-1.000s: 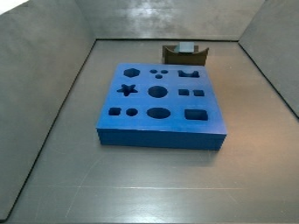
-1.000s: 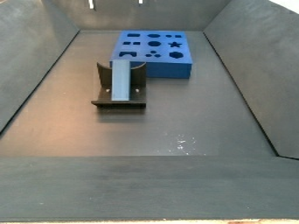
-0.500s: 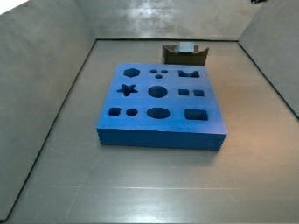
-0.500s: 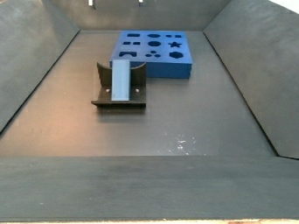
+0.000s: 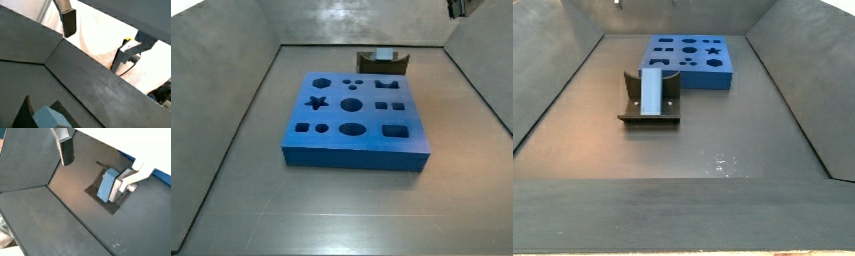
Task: Pick up the rectangle object. Move up. Place the rectangle object on the fixture. Regrasp the rectangle object. Move to above the board. Insert the rectangle object.
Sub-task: Regrasp the rectangle object.
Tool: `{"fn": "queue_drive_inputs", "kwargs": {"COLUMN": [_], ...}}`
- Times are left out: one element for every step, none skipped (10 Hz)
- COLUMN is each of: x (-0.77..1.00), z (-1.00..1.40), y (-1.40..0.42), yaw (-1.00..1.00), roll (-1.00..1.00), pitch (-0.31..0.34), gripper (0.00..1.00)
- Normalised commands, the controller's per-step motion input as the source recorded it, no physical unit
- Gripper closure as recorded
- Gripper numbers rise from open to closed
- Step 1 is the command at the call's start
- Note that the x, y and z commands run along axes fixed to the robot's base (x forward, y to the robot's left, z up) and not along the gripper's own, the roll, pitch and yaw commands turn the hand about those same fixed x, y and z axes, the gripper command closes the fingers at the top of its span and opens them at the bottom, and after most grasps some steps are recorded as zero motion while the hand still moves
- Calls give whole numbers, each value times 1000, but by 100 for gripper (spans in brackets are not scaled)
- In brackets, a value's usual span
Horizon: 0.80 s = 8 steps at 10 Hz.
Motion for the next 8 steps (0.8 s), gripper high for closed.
{"fn": "queue_drive_inputs", "kwargs": {"x": [85, 78, 32, 36, 50, 61, 69, 81], "z": [-9, -15, -1000, -1000, -1000, -1000, -1000, -1000], "y": [-38, -35, 73, 71, 64, 58, 56, 52], "yaw": [149, 169, 284, 289, 281, 267, 242, 202], "roll": [424, 341, 272, 246, 227, 199, 177, 159], "pitch": [190, 166, 241, 193, 111, 34, -37, -133], "gripper": [0, 0, 0, 0, 0, 0, 0, 0]}}
